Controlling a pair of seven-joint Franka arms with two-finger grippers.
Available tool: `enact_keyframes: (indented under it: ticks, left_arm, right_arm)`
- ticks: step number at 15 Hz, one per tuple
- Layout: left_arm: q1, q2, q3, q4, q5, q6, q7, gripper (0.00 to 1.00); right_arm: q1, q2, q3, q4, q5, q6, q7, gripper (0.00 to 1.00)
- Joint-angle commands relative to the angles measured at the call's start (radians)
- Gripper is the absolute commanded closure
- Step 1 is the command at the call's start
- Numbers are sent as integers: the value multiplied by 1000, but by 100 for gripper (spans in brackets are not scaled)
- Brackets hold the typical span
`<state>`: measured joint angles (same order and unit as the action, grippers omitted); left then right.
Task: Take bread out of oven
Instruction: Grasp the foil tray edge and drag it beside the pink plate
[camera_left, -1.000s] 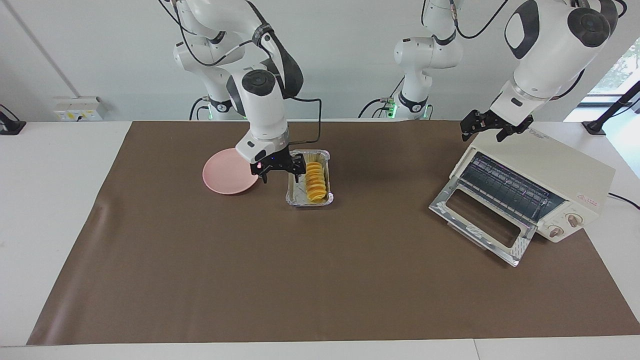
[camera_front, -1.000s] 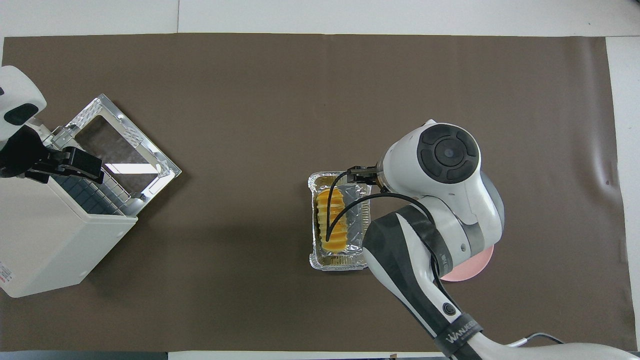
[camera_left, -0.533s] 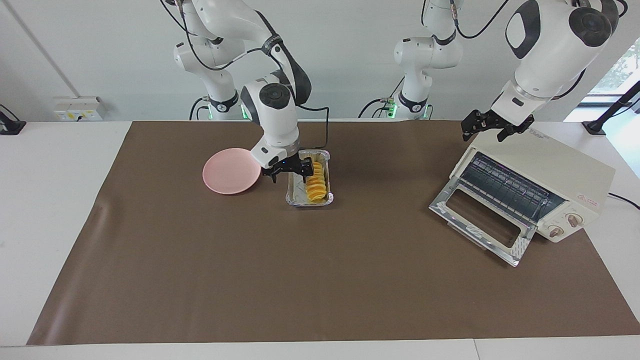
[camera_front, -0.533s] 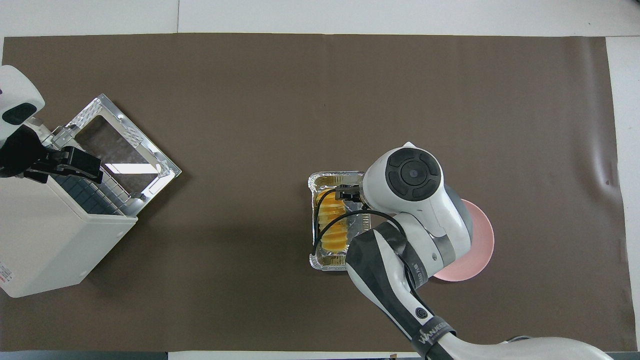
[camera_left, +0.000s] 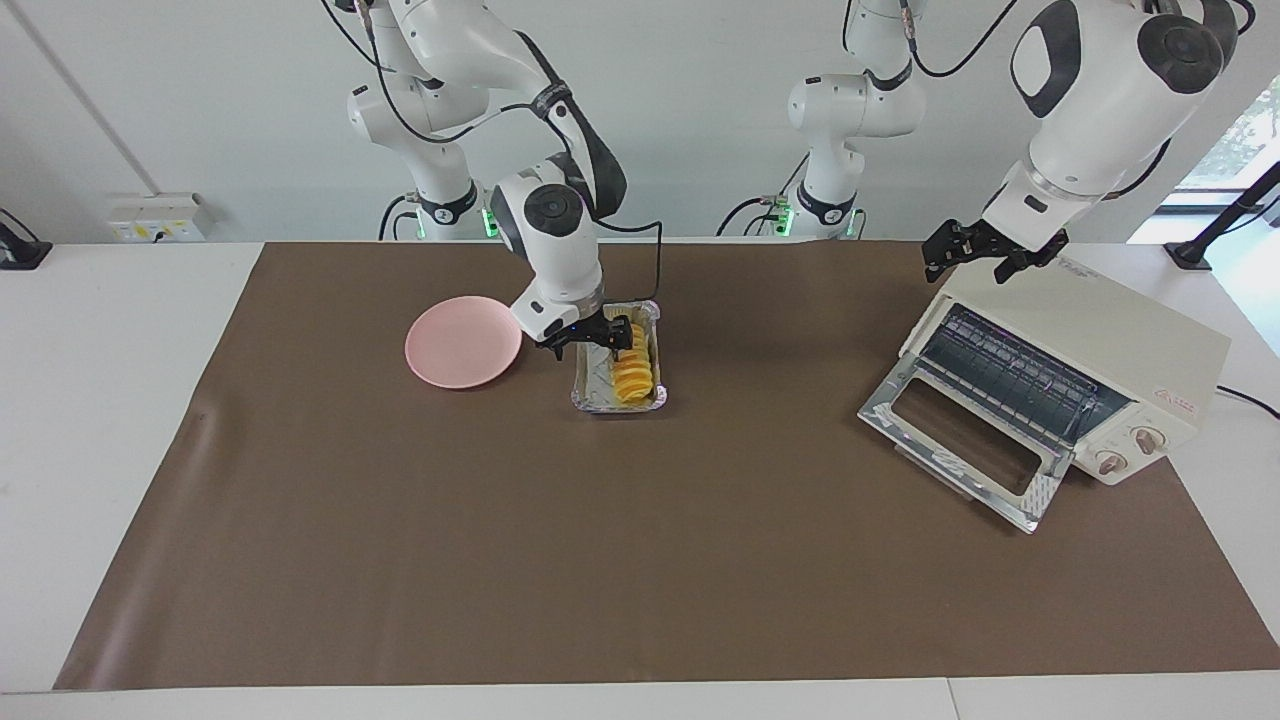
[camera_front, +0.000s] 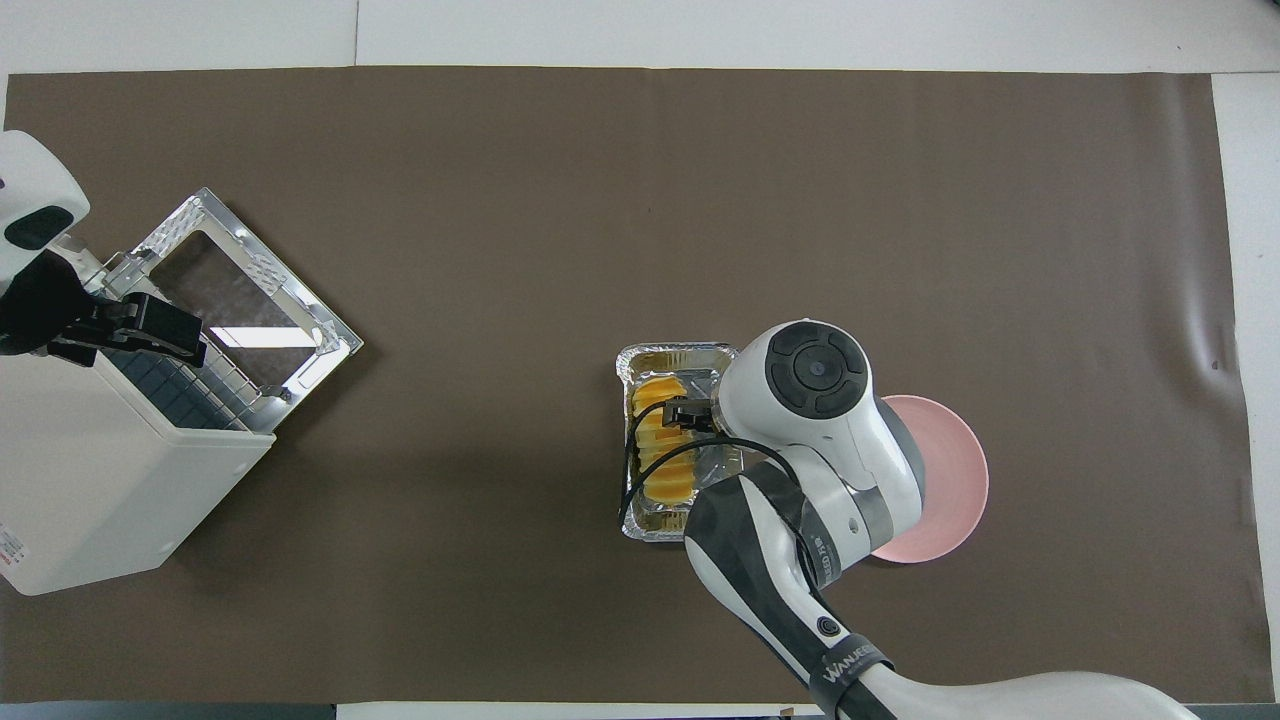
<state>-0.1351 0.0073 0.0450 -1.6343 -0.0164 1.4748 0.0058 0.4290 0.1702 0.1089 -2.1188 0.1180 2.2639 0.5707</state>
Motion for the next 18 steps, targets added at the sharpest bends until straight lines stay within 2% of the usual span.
enact_keyframes:
  ticks: [1, 3, 5, 7, 8, 15, 18]
  left_arm:
    - [12, -7, -8, 2, 18, 5, 5, 0]
    - [12, -7, -8, 2, 18, 5, 5, 0]
    - [12, -7, -8, 2, 18, 5, 5, 0]
    - [12, -7, -8, 2, 18, 5, 5, 0]
    - [12, -7, -8, 2, 18, 5, 5, 0]
    - [12, -7, -8, 2, 18, 5, 5, 0]
    - [12, -7, -8, 2, 18, 5, 5, 0]
  right_arm:
    - [-1, -38, 0, -84, 31, 84, -14, 5]
    - [-1, -44, -2, -98, 31, 86, -11, 24]
    - [1, -52, 0, -121, 32, 89, 6, 66]
    - [1, -58, 0, -132, 31, 91, 38, 96]
    - [1, -58, 0, -132, 31, 91, 47, 100]
    - [-32, -60, -6, -73, 32, 75, 49, 100]
    - [-168, -64, -5, -52, 31, 72, -116, 100]
